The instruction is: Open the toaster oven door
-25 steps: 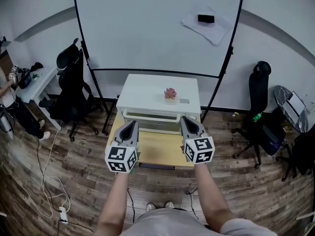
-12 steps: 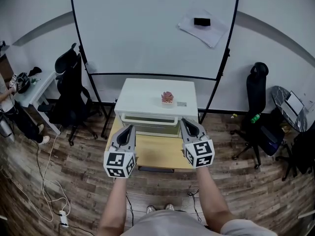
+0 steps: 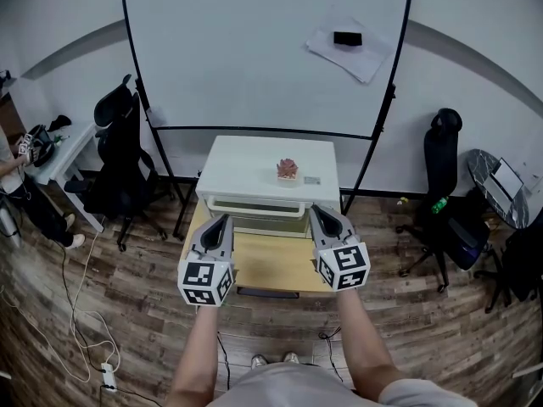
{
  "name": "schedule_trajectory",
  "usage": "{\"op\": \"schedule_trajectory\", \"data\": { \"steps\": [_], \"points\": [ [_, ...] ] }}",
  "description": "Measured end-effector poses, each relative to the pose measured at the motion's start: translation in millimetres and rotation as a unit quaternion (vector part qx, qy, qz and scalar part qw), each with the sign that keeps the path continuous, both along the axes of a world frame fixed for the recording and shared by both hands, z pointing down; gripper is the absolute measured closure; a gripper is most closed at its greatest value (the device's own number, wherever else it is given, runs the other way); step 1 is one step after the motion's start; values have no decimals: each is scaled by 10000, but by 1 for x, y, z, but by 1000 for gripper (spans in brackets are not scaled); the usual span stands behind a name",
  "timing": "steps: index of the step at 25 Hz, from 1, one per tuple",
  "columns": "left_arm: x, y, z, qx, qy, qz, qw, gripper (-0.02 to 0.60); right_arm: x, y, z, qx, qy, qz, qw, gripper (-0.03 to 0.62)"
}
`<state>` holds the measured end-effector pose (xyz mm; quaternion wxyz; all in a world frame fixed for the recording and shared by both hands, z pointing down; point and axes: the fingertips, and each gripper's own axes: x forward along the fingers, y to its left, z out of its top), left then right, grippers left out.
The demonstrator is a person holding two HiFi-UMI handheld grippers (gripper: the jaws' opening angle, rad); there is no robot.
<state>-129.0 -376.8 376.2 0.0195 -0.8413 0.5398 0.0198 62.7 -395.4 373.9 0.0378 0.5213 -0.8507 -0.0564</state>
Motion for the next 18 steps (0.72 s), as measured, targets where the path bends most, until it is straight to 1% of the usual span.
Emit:
{"op": "schedule_trajectory", "data": {
  "steps": [10, 18],
  "points": [
    [2, -2, -2, -32, -8, 17, 10000, 569, 1, 1, -3, 8, -117, -52, 9999, 594],
    [2, -4, -1, -56, -33, -14, 10000, 568, 0, 1, -7, 31, -119, -117, 9999, 594]
  ]
}}
